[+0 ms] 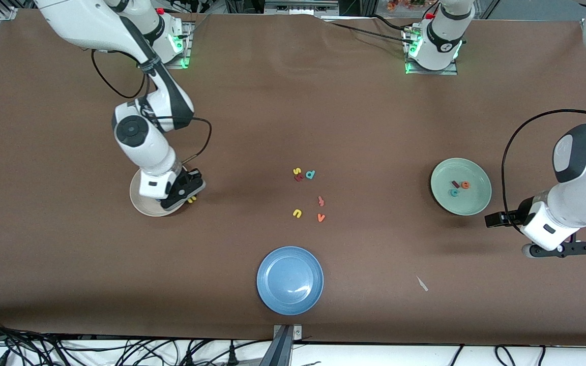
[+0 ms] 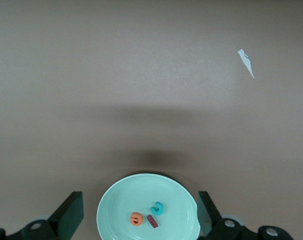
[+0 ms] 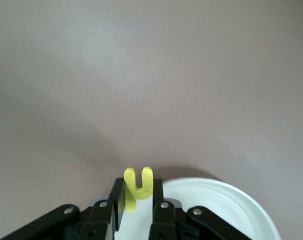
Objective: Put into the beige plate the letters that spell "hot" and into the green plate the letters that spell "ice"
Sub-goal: 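Release the second yellow letter onto the beige plate with the right gripper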
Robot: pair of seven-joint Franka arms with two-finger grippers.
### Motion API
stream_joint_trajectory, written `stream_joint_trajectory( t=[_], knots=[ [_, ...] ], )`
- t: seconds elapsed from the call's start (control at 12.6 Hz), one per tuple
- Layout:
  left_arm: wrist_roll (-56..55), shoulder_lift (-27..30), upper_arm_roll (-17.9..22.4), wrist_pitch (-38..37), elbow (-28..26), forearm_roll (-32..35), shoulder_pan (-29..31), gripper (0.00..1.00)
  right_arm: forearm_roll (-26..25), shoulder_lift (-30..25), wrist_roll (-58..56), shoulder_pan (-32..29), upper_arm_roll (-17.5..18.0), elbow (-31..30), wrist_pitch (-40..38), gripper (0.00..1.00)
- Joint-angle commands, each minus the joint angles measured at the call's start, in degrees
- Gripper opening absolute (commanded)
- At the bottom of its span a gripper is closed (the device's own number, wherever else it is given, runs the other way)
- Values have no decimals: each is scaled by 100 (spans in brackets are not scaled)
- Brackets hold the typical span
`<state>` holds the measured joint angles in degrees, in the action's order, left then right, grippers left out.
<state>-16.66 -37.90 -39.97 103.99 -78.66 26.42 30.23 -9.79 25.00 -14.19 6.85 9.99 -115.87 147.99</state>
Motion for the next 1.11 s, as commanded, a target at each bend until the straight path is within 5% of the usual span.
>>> stream_joint_trajectory(
  t=[0.0, 0.16, 0.32, 1.03],
  knots=[
    [102, 37, 60, -107, 79, -102, -52, 100, 82, -127, -425, -420, 56, -67, -208, 21],
    [93, 37, 60, -107, 79, -111, -52, 100, 205, -162, -426, -492, 56, -120, -410, 33],
    [93, 37, 60, -107, 79, -119, -52, 100, 581, -223, -374, -492, 47, -208, -472, 81],
    [111, 37, 60, -107, 79, -111, -52, 100, 1181, -1058, 276, -474, -102, 230, -2235, 86]
  ],
)
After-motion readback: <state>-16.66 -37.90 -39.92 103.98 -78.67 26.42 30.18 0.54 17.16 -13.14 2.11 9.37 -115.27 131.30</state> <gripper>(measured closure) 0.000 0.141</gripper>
